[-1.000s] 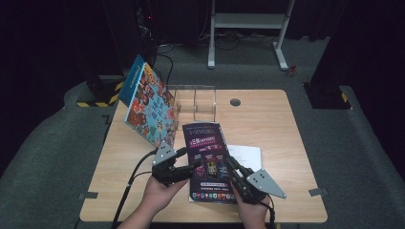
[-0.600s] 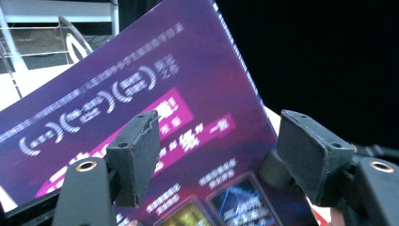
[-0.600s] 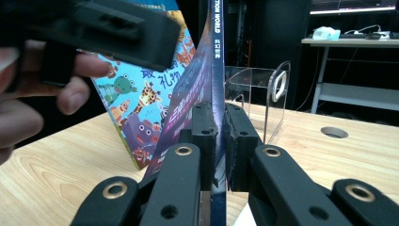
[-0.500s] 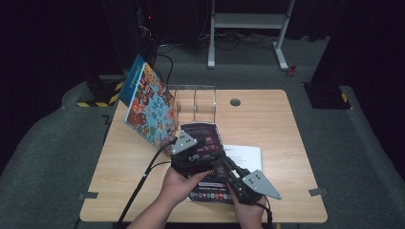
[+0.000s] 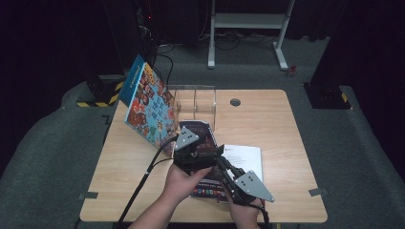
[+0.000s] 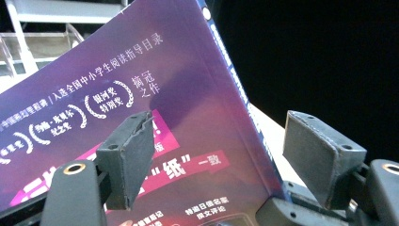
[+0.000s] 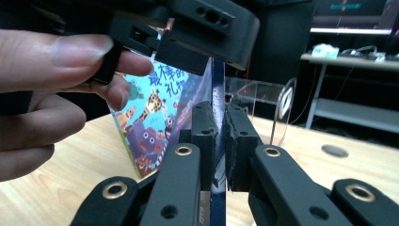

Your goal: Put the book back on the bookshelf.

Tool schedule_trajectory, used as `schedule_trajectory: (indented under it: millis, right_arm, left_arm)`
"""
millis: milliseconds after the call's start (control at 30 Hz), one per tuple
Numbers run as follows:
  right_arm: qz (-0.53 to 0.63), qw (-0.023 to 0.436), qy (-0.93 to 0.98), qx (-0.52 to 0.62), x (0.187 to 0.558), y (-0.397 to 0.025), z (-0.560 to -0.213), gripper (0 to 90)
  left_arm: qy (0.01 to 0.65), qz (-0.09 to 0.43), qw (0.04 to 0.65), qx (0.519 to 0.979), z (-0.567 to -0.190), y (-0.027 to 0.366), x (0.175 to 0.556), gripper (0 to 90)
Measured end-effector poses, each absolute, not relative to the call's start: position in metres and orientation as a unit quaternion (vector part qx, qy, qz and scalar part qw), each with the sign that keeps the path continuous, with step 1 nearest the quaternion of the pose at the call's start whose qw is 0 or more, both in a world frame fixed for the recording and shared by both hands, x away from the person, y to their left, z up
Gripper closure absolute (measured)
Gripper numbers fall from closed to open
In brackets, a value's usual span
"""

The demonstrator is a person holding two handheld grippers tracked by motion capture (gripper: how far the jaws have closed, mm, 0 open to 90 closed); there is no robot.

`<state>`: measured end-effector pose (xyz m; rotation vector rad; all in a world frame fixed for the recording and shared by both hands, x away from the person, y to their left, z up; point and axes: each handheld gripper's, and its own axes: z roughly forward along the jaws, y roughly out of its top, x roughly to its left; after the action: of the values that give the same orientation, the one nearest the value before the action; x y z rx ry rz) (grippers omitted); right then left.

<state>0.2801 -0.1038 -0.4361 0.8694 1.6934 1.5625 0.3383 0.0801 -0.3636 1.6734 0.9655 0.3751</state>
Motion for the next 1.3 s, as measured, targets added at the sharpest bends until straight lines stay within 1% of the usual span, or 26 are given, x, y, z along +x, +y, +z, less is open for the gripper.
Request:
schedule_trajectory:
  millis: [133, 233, 333, 567, 867, 1033, 1300]
  right_arm:
    - [0.602, 0.354, 0.642, 0.317, 0.280, -0.099, -0.429, 84.5]
    - [0.601, 0.375, 0.638, 0.302, 0.278, -0.097, -0.427, 84.3]
    - [0.598, 0.384, 0.638, 0.295, 0.277, -0.093, -0.427, 84.0]
    - [0.597, 0.385, 0.642, 0.289, 0.275, -0.089, -0.432, 82.5]
    - [0.597, 0.383, 0.644, 0.288, 0.275, -0.086, -0.435, 81.8]
    - [0.592, 0.383, 0.646, 0.294, 0.276, -0.086, -0.436, 80.8]
    - [0.587, 0.381, 0.647, 0.304, 0.278, -0.087, -0.437, 80.6]
  left_arm:
    - [0.399, 0.172, 0.563, 0.703, -0.353, 0.081, 0.336, 26.1]
    - [0.394, 0.181, 0.565, 0.702, -0.349, 0.081, 0.335, 27.7]
    - [0.398, 0.186, 0.560, 0.703, -0.350, 0.081, 0.335, 30.8]
    - [0.408, 0.199, 0.559, 0.694, -0.355, 0.083, 0.334, 42.3]
    - [0.410, 0.211, 0.550, 0.696, -0.358, 0.081, 0.333, 45.8]
    - [0.414, 0.216, 0.550, 0.692, -0.358, 0.078, 0.331, 52.7]
    - [0.420, 0.217, 0.548, 0.690, -0.359, 0.075, 0.332, 58.1]
